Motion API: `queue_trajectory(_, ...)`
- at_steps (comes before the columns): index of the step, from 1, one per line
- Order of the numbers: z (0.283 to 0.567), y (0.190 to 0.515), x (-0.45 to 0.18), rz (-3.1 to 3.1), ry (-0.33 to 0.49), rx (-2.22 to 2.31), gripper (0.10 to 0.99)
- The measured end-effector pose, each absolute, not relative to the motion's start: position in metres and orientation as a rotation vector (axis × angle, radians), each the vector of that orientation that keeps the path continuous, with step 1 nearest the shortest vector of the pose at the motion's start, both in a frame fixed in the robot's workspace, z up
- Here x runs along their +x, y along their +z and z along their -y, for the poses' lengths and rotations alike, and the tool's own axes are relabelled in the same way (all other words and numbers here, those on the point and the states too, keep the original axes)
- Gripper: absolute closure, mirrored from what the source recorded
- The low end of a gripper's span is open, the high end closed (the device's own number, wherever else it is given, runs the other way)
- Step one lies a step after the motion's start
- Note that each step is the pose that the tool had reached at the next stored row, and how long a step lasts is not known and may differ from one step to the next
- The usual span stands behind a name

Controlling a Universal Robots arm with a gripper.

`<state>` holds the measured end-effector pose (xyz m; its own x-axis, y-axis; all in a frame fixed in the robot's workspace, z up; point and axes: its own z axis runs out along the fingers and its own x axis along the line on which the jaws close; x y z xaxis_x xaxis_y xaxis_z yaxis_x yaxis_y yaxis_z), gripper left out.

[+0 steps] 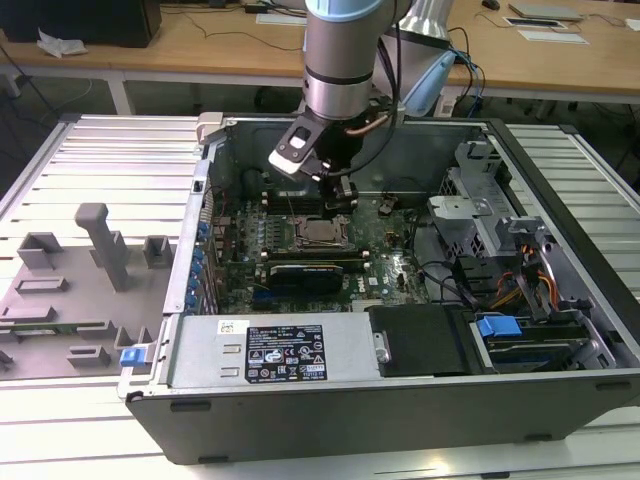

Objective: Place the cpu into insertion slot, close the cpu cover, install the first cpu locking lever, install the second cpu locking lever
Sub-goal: 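Close the cpu cover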

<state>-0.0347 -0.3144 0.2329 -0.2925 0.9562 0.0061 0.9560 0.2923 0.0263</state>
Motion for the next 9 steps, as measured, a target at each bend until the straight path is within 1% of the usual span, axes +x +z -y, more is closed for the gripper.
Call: queue_trajectory(9,0.3144,0.2327,-0.0348,-2.708,0.037,1.573,0.98)
